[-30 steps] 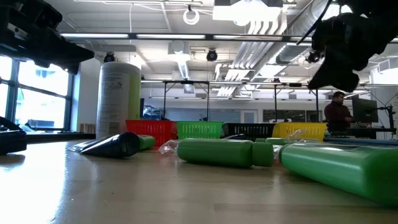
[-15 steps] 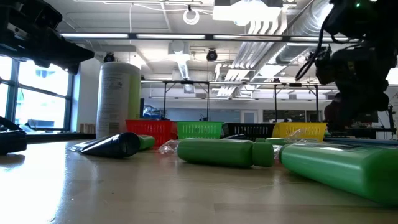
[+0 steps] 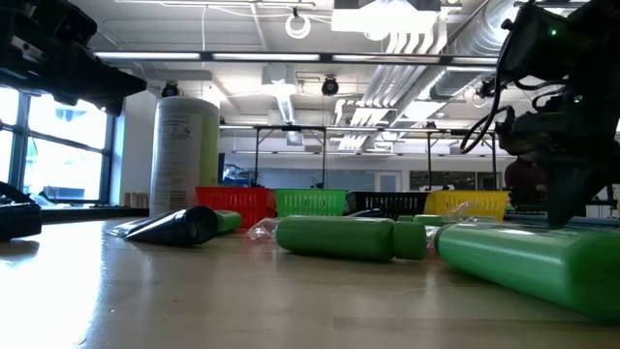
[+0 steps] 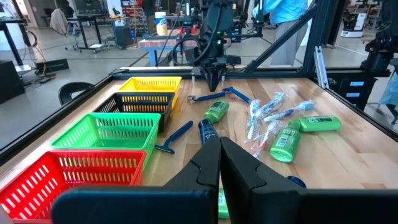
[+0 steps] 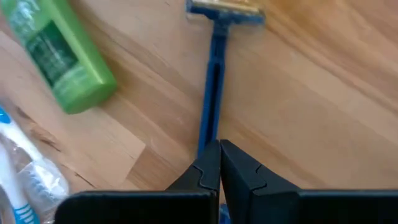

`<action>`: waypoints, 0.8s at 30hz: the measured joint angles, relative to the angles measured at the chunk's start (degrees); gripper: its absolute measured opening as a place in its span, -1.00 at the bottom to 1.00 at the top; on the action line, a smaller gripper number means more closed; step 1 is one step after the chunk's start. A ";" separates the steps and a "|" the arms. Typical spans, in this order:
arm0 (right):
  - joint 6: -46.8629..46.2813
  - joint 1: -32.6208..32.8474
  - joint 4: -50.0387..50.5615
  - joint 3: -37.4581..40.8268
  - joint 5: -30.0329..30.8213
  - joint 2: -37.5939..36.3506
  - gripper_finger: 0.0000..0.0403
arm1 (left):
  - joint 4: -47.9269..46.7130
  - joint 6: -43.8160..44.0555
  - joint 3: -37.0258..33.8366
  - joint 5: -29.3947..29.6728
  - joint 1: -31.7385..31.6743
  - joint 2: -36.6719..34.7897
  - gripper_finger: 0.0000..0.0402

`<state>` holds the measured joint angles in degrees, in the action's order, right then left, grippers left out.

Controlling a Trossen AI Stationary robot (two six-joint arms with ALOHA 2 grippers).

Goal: Pick & Place Travel size toiletries
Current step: Put the blue razor into the black bin

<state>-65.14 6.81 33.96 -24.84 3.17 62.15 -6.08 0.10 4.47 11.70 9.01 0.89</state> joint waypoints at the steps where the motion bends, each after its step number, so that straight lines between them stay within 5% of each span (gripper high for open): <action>1: -0.77 0.47 0.83 -0.77 0.47 0.33 -0.99 | 0.01 0.00 0.00 0.00 0.01 0.00 -0.96; 9: -2.16 3.52 10.63 -11.16 5.84 3.77 -0.99 | 0.01 0.00 0.00 0.00 0.00 -0.01 -0.96; 24: 3.19 3.72 7.54 -11.69 3.40 3.96 -0.92 | -0.03 0.17 -0.02 -0.19 0.00 -0.01 -0.96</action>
<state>-61.95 10.52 41.50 -36.53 6.57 66.11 -6.11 0.27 4.45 11.52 9.00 0.87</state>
